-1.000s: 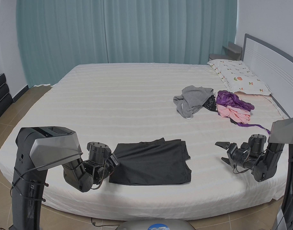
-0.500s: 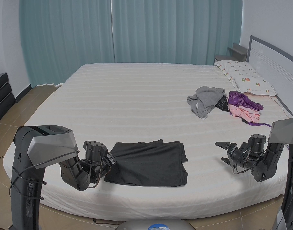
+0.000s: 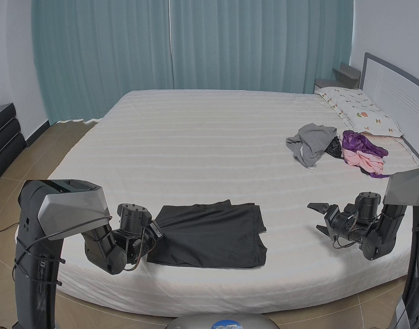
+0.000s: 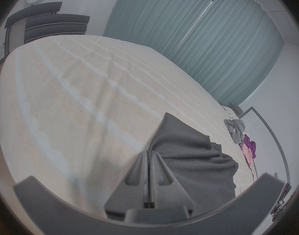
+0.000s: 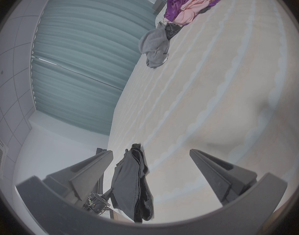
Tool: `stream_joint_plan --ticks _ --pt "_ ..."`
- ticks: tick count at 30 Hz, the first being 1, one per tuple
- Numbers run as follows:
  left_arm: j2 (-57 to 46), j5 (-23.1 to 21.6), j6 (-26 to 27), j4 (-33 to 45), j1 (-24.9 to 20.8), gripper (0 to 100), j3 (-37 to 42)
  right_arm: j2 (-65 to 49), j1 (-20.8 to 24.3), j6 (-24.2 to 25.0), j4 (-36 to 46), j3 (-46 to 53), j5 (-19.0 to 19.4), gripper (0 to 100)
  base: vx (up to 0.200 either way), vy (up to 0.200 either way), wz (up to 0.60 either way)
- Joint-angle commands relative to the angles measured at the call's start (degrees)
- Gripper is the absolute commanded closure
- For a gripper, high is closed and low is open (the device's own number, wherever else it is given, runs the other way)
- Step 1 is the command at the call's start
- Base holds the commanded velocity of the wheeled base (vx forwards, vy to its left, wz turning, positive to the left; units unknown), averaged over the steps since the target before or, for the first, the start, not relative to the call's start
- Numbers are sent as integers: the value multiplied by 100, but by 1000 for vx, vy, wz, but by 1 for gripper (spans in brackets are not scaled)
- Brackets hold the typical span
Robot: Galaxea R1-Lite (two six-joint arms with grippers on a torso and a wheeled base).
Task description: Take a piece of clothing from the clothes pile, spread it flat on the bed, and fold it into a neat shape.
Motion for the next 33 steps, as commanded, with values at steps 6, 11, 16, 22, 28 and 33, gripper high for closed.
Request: stream_joint_plan --ticks 6,11,16,22,28,33 --pt "-9 15 -2 22 -23 100 36 8 4 0 -1 1 3 0 0 200 0" --pt "-9 15 -2 48 -146 100 124 8 -5 0 -1 1 3 0 0 0 0" --pt "-1 15 -11 48 -190 100 142 8 4 0 -1 1 3 0 0 0 0" --pt "-9 15 -20 48 -234 0 203 8 4 0 -1 1 3 0 0 0 0" --pt "-115 6 -37 30 -225 0 256 8 4 0 -1 1 3 0 0 0 0" --pt "-545 -64 -538 48 -14 0 273 8 4 0 -1 18 -6 0 0 0 0"
